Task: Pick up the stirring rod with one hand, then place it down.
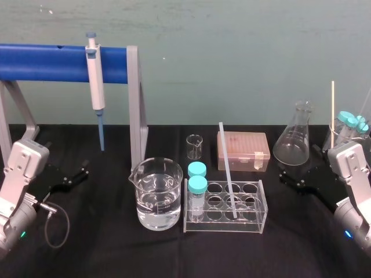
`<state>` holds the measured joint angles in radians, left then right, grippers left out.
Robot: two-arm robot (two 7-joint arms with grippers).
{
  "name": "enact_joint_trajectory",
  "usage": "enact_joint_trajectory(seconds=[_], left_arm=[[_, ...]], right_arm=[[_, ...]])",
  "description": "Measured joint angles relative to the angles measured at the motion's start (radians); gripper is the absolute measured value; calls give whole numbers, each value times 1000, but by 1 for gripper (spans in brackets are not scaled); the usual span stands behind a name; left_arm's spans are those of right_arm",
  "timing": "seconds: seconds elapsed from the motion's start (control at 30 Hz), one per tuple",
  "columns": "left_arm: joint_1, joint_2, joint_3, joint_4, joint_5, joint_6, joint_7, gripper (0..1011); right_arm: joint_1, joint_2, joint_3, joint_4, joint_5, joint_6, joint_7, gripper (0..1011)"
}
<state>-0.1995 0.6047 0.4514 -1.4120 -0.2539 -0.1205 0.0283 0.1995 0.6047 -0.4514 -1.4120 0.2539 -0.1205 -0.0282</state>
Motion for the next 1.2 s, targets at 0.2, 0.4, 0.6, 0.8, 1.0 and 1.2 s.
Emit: enact_joint_trajectory(seconds=[0.2,0.4,0.6,0.8,1.0,1.2], left_arm=[[0,0,0,0,0,0,0,1000],[0,0,0,0,0,0,0,1000],[0,0,0,0,0,0,0,1000],[0,0,0,0,0,0,0,1000],[0,0,0,0,0,0,0,1000],[0,0,0,0,0,0,0,1000]], right_arm=[[0,0,0,0,0,0,0,1003],[0,-1,1,0,0,0,1,1003],[-5,-14,36,-10,31,5,27,1003],[-4,-29,78,-54,140,55,121,1003],[15,-47,108,-97,260,144,230,1003],[59,-71,108,-106,334,237,330,1003]])
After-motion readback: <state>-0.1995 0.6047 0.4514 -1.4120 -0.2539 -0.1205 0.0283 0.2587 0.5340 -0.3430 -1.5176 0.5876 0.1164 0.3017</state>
